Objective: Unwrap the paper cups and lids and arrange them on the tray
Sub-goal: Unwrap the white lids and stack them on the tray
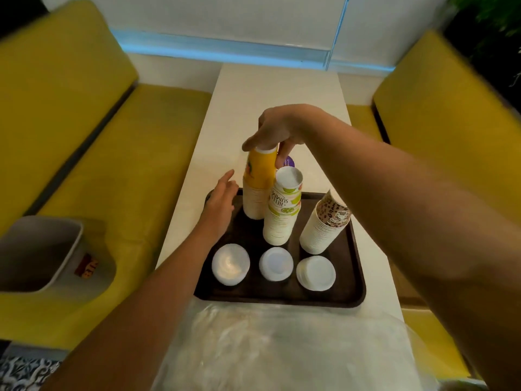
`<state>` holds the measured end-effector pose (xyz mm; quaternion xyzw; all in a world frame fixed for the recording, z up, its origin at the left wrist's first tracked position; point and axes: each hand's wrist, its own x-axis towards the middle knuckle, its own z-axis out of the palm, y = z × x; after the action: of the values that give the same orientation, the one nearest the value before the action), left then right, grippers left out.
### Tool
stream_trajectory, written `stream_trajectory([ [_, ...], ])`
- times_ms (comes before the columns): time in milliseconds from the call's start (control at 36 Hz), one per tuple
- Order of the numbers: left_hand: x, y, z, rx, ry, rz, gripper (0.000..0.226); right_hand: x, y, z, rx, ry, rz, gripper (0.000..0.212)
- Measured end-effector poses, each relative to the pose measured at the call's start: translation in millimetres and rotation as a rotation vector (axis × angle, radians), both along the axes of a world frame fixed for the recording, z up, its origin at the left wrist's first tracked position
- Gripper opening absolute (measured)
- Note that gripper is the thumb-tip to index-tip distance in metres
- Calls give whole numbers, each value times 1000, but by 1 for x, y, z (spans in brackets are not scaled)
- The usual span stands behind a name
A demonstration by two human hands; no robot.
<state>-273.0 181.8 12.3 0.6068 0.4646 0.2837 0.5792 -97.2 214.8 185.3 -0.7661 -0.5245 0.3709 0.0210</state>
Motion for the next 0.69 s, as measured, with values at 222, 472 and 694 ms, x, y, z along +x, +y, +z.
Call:
stream_trajectory([
  [222, -11, 23, 2, 200, 157, -85, 97, -32, 12, -3, 54, -39, 87, 65],
  [472, 4, 40, 14, 226, 114, -31, 110, -10, -77, 22, 373, -262, 205, 78],
  [694, 4, 31, 9, 239, 189, -23, 82, -16, -119, -49, 272, -448, 311, 73],
])
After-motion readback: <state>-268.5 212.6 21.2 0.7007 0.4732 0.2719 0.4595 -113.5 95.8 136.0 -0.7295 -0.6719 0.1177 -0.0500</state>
